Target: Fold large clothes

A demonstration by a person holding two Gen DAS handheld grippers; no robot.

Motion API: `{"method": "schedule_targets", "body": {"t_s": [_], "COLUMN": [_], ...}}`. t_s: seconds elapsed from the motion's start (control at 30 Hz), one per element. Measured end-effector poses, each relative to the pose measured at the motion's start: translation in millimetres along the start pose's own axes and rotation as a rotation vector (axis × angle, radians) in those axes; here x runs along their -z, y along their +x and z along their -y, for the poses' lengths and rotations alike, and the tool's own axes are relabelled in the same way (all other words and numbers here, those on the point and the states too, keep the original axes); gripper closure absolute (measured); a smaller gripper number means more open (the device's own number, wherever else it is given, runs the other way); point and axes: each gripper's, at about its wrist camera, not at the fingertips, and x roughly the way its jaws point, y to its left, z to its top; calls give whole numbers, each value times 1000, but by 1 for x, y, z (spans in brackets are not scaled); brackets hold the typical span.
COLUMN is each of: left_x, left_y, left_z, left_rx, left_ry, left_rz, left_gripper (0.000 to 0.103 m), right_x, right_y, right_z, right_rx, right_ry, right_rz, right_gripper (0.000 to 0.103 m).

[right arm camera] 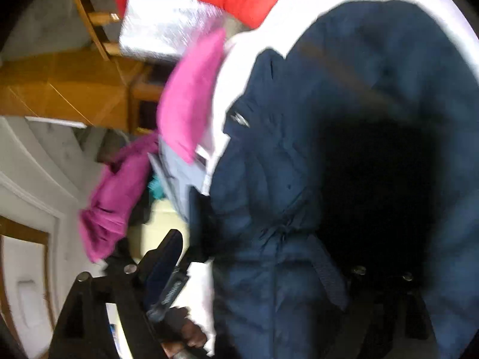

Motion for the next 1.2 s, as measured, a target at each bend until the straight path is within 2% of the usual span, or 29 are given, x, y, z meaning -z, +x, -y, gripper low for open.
{"method": "schedule_targets", "body": {"t_s": [0.1, 0.13, 0.17, 0.23, 0.3, 0.37, 0.43, 0.6, 0.7, 0.83, 0.97, 1.03, 1.1, 1.2], "left_x": [2, 3, 3, 3, 5, 8, 11, 18, 17, 11, 1, -1, -2, -9], "left_y": [-8, -10, -12, -16, -22, -27, -27, -3, 14, 15, 15, 16, 15, 18], "left_z": [17, 26, 34, 46, 63, 81, 97, 144, 169, 185, 201, 209, 213, 198], "left_rx": [83, 132, 179, 263, 334, 370, 370, 287, 195, 197, 204, 189, 166, 176], "left_ry": [32, 46, 58, 73, 99, 136, 177, 304, 388, 411, 436, 455, 467, 409], "left_rz": [30, 34, 30, 29, 42, 60, 67, 1, -29, -20, -24, -27, -11, -24], "left_gripper": [0, 0, 0, 0, 0, 0, 0, 0, 0, 3, 37, 40, 57, 69], "right_x": [-14, -20, -25, -31, -37, -37, -37, -39, -41, -40, -41, -41, -40, -41], "right_y": [-38, -46, -50, -49, -43, -36, -35, -39, -54, -52, -52, -51, -52, -53], "right_z": [14, 24, 34, 50, 63, 71, 75, 82, 96, 98, 99, 98, 99, 101], "right_rx": [55, 62, 59, 73, 134, 145, 144, 113, 101, 93, 84, 86, 86, 77], "right_ry": [25, 62, 104, 170, 236, 292, 327, 377, 394, 406, 418, 416, 413, 418], "right_rz": [138, 170, 182, 194, 191, 187, 185, 164, 157, 152, 151, 151, 148, 144], "right_gripper": [17, 22, 26, 42, 50, 55, 57, 57, 57, 57, 57, 57, 57, 57]}}
